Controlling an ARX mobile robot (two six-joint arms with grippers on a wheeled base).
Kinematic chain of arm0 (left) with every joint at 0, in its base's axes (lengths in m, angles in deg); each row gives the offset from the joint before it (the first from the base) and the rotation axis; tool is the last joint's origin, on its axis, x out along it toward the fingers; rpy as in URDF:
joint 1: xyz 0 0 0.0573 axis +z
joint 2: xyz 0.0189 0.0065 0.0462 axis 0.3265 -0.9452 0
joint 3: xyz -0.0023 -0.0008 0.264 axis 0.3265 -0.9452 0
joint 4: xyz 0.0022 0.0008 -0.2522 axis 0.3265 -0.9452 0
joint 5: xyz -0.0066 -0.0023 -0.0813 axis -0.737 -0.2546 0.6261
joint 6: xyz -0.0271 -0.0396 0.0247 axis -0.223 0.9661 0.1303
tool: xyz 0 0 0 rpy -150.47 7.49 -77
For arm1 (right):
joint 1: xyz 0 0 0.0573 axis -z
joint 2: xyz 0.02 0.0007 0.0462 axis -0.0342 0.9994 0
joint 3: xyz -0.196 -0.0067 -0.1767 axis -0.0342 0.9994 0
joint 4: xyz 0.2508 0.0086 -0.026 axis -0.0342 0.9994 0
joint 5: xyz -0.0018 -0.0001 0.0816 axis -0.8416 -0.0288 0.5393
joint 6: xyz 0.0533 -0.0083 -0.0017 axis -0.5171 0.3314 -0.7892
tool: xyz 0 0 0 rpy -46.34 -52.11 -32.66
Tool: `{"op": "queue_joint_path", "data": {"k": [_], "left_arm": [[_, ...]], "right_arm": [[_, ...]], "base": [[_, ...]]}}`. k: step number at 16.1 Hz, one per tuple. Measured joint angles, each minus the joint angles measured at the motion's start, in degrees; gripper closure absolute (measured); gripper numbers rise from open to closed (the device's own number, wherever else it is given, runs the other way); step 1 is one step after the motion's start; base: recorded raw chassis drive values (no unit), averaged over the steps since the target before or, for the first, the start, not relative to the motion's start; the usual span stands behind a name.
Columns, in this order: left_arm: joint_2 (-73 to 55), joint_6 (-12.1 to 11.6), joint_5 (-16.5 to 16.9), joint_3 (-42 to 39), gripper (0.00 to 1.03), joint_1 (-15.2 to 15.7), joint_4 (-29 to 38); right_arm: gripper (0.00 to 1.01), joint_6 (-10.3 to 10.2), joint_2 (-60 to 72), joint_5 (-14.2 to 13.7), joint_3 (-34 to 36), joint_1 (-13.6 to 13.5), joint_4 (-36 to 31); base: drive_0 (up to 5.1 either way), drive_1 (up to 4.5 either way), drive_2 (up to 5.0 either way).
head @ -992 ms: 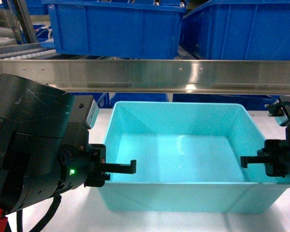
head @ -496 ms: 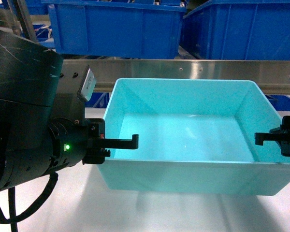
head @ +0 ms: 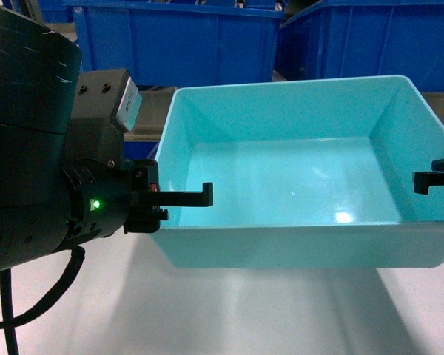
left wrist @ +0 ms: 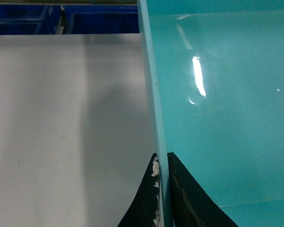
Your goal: Organize blue bins on left shelf correctly
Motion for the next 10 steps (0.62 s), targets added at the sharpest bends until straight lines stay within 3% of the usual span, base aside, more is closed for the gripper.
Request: {"op": "queue_joint_path", "data": {"k": [3,8,10], "left_arm": [[0.00,0.00,0.00,0.00,1.01,0.00,0.00],[0.00,0.00,0.00,0.00,1.01,0.00,0.02],[0.00,0.00,-0.11,0.00,1.01,0.00,0.04]], "right_arm": [[0.99,0.00,0.00,0.02,0.00,0.00,0.00],[0.99,0.00,0.13,0.00,0.00,0.00,-0.11],[0.99,0.00,0.17,0.00,0.00,0.00,-0.07]], "base": [[0.0,-0.47,0.5],[0.1,-3.94,4.1],[-2.9,-1.40,4.5]]}}
